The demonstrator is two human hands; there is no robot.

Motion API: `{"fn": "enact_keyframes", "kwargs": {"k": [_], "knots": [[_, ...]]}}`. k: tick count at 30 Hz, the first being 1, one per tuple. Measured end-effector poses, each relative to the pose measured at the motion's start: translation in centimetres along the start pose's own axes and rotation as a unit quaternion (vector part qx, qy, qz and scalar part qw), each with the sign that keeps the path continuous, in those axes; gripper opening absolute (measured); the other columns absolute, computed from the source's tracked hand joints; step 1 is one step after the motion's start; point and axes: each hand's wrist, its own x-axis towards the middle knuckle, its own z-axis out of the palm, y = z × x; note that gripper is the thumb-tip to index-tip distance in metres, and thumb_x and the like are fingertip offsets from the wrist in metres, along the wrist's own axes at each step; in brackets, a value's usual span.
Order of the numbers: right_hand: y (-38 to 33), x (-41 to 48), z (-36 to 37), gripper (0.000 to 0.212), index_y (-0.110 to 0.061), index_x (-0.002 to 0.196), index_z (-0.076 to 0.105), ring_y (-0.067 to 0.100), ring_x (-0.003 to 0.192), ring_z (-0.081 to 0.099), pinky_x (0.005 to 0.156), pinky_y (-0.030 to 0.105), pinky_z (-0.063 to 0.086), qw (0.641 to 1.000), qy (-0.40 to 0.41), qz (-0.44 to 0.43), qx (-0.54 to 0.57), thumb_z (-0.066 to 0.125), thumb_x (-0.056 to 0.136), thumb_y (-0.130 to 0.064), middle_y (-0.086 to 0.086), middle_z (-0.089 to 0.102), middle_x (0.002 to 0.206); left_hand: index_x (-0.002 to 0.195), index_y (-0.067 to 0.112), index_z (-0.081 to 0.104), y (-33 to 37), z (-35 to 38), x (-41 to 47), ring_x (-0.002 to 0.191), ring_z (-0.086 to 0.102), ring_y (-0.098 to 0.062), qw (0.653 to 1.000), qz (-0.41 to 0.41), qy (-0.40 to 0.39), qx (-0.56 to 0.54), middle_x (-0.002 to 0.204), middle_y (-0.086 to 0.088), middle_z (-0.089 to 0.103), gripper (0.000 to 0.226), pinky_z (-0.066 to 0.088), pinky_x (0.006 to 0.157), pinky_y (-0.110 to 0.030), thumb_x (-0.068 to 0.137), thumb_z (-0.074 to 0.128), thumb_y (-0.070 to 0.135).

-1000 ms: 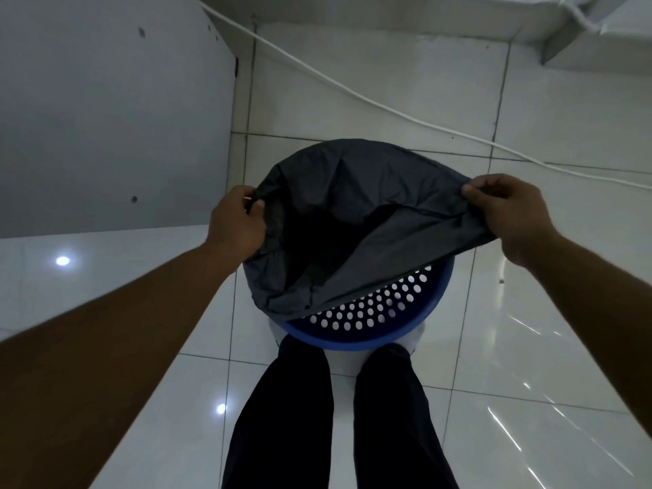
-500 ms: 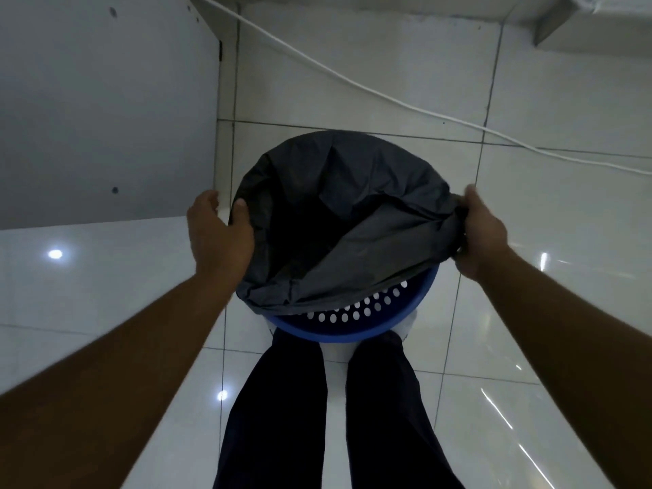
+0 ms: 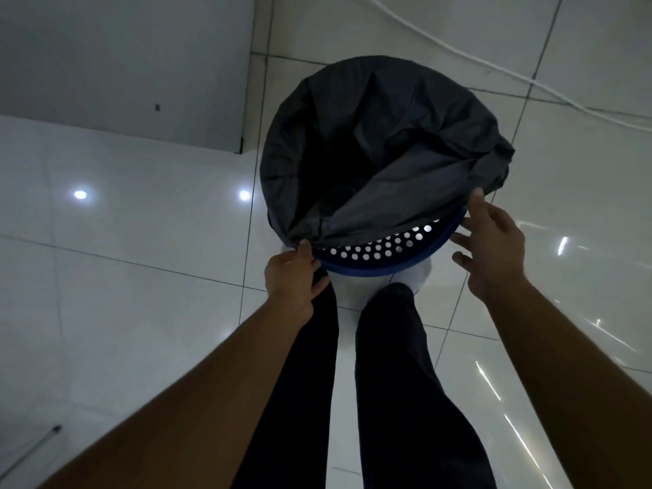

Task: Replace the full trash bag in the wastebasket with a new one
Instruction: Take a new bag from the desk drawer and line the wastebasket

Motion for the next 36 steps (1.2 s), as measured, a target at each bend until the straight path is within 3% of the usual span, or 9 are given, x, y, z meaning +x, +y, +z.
{"fn": "enact_keyframes", "kwargs": {"k": [4,9,15,18,22,27,32,34,36], "knots": [[-1.3,1.0,0.9,0.044,-0.019,0.112,0.065,0.012,0.078,0.067,0.063,0.029,0.050,1.000,0.017,-0.008,-0.001,0.067,0.085,-0.053,-0.004,0.071,0.096,0.105,0.004,0.064,1.9,0.2,1.3,0.086,0.065,-0.016,1.000,-0.008,0.015,-0.026,0.101,-0.011,0.067,0.036,0.060,0.074,-0.046,0.084,0.074,0.031],[-2.2,2.2,2.2,0.028,-0.015,0.113,0.065,0.014,0.075,0.069,0.059,0.025,0.051,0.999,0.014,-0.003,0.032,0.072,0.088,-0.026,0.000,0.071,0.091,0.077,0.007,0.060,5.5,1.1,1.8,0.075,0.064,-0.017,1.000,0.009,0.010,-0.019,0.089,-0.010,0.068,0.035,0.060,0.073,-0.048,0.076,0.080,0.036],[-1.7,2.6,2.0,0.018,-0.007,0.107,0.065,0.016,0.083,0.073,0.067,0.023,0.056,0.998,0.001,-0.002,0.058,0.066,0.090,-0.011,0.007,0.072,0.100,0.080,0.019,0.054,6.2,0.3,3.8,0.076,0.060,-0.012,0.998,0.021,-0.050,0.040,0.085,0.001,0.057,0.016,0.057,0.068,-0.033,0.095,0.055,0.013],[-0.7,2.6,1.2,0.013,-0.003,0.105,0.063,0.016,0.087,0.073,0.069,0.024,0.057,0.996,-0.026,0.023,0.085,0.060,0.092,-0.005,0.008,0.071,0.103,0.101,0.001,0.059,5.0,-0.3,3.5,0.098,0.063,-0.017,0.996,0.019,-0.082,-0.020,0.105,-0.010,0.062,0.017,0.057,0.087,-0.043,0.099,0.043,0.001],[1.4,2.8,0.8,0.020,0.004,0.112,0.063,0.016,0.075,0.073,0.068,0.025,0.058,0.987,-0.075,0.086,0.113,0.056,0.094,0.000,0.015,0.069,0.102,0.134,-0.002,0.046,3.6,-1.0,3.1,0.088,0.066,-0.018,0.988,0.007,-0.089,-0.123,0.119,-0.015,0.061,0.036,0.060,0.072,-0.031,0.102,0.042,0.012],[2.8,2.6,1.4,0.021,-0.003,0.112,0.062,0.012,0.064,0.070,0.060,0.024,0.056,0.982,-0.086,0.129,0.111,0.047,0.097,0.000,0.007,0.069,0.089,0.110,0.004,0.060,2.5,-2.0,2.9,0.120,0.058,-0.028,0.961,-0.039,-0.164,-0.219,0.128,-0.018,0.059,0.018,0.054,0.088,-0.053,0.099,0.050,0.016],[4.1,2.2,2.0,0.030,-0.010,0.110,0.061,0.015,0.074,0.057,0.063,0.029,0.044,0.986,-0.122,0.112,0.023,0.040,0.094,0.004,0.004,0.062,0.084,0.081,0.011,0.050,1.3,-2.7,3.4,0.106,0.061,-0.032,0.941,-0.064,-0.183,-0.278,0.108,-0.015,0.056,0.004,0.051,0.090,-0.058,0.081,0.046,0.010],[4.6,2.2,2.1,0.032,-0.013,0.114,0.060,0.019,0.087,0.061,0.071,0.032,0.047,0.986,-0.128,0.107,0.023,0.040,0.095,0.002,0.008,0.065,0.098,0.092,0.004,0.056,0.7,-2.6,4.1,0.095,0.061,-0.029,0.959,-0.052,-0.168,-0.223,0.106,-0.017,0.057,0.015,0.057,0.084,-0.051,0.084,0.044,0.000],[4.9,2.3,2.1,0.025,-0.019,0.110,0.063,0.021,0.090,0.061,0.075,0.034,0.049,0.988,-0.116,0.099,-0.018,0.049,0.095,-0.006,0.008,0.068,0.105,0.115,-0.005,0.055,0.3,-2.3,4.6,0.105,0.063,-0.033,0.974,-0.040,-0.146,-0.166,0.116,-0.022,0.061,0.028,0.059,0.080,-0.045,0.088,0.048,-0.006]]}}
